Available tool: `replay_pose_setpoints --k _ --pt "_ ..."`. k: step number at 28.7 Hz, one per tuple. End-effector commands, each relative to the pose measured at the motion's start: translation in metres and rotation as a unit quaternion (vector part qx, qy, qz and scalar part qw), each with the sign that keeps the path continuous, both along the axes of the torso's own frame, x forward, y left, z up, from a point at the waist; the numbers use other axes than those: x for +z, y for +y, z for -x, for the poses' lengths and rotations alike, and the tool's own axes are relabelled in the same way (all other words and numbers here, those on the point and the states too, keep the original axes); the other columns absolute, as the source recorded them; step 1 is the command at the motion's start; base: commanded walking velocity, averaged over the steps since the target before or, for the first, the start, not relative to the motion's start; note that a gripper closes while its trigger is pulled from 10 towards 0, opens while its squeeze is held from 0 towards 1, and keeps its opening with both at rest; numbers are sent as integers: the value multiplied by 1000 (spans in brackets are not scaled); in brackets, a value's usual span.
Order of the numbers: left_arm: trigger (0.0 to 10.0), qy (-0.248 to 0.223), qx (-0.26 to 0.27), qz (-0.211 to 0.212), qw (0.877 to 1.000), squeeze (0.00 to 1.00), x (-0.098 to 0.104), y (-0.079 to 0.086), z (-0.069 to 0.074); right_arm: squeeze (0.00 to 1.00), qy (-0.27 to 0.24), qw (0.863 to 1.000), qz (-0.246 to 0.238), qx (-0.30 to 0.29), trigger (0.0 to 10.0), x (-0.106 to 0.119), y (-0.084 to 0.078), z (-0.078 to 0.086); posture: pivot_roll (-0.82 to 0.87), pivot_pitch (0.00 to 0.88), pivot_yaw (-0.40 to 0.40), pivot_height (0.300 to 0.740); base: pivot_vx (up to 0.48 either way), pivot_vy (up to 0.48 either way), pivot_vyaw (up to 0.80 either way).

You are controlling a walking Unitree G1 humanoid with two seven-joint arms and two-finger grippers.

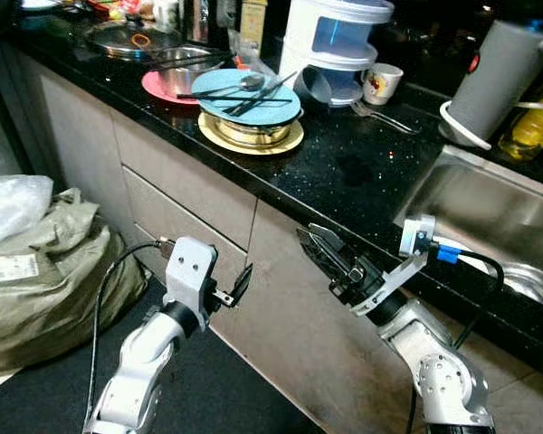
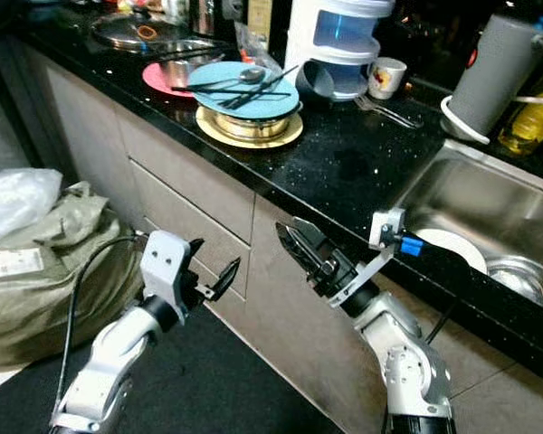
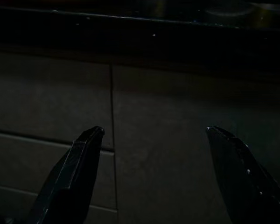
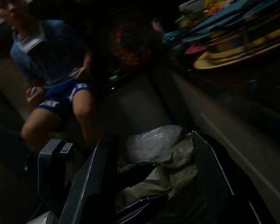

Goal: Kitchen organization

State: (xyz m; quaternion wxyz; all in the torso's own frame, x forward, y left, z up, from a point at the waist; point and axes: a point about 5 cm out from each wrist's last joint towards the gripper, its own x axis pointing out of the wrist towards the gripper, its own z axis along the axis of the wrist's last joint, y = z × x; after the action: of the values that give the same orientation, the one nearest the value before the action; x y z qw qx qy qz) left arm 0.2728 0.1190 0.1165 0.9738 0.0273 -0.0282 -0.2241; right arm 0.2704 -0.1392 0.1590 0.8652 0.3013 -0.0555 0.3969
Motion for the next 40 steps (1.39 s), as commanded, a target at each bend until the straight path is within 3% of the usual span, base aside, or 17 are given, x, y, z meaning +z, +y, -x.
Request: replay_pose_setpoints --k 1,7,9,12,17,23,26,32,34,35,36,40 --pt "10000 3 -9 1 1000 0 -3 -3 2 0 3 1000 -3 -6 10000 -1 -3 1 122 38 -137 740 364 0 0" --pt "10000 3 -12 1 1000 0 -3 -3 2 0 -11 1000 -14 22 10000 3 -1 6 122 37 -139 740 366 0 0" --pt "10000 3 -13 1 1000 0 -3 -3 3 0 -25 998 -24 47 10000 6 -1 11 123 37 -139 740 364 0 0" --pt "10000 -5 -30 -2 1000 0 -2 -7 4 0 -56 988 -52 132 10000 12 3 31 128 35 -141 740 221 0 0" --pt "10000 -10 -40 -11 999 0 -1 -9 6 0 -64 977 -75 189 10000 15 7 45 130 33 -140 740 0 0 0" --pt "10000 -9 -46 -13 999 0 -2 -10 6 0 -67 977 -75 188 10000 16 7 44 130 33 -138 740 0 0 0" --pt "10000 -7 -57 -22 998 0 -3 -11 7 0 -91 974 -76 191 10000 30 14 43 129 37 -133 740 0 0 0" --pt "10000 -5 -63 -27 998 0 -4 -12 7 0 -107 986 -53 120 10000 48 23 22 130 41 -133 740 0 0 0" --pt "10000 0 -58 -23 998 0 -5 -11 7 0 -88 995 -28 40 10000 49 20 2 130 43 -136 740 0 0 0" --pt "10000 0 -58 -23 998 0 -5 -11 7 0 -88 995 -28 40 10000 49 20 2 130 43 -136 740 0 0 0" --pt "10000 1 -56 -24 998 0 -5 -11 7 0 -69 997 -16 -1 10000 46 15 -9 128 43 -136 740 0 0 0" --pt "10000 3 -53 -24 998 0 -5 -11 6 0 -35 996 23 -78 10000 33 3 -23 127 43 -137 740 0 0 0"
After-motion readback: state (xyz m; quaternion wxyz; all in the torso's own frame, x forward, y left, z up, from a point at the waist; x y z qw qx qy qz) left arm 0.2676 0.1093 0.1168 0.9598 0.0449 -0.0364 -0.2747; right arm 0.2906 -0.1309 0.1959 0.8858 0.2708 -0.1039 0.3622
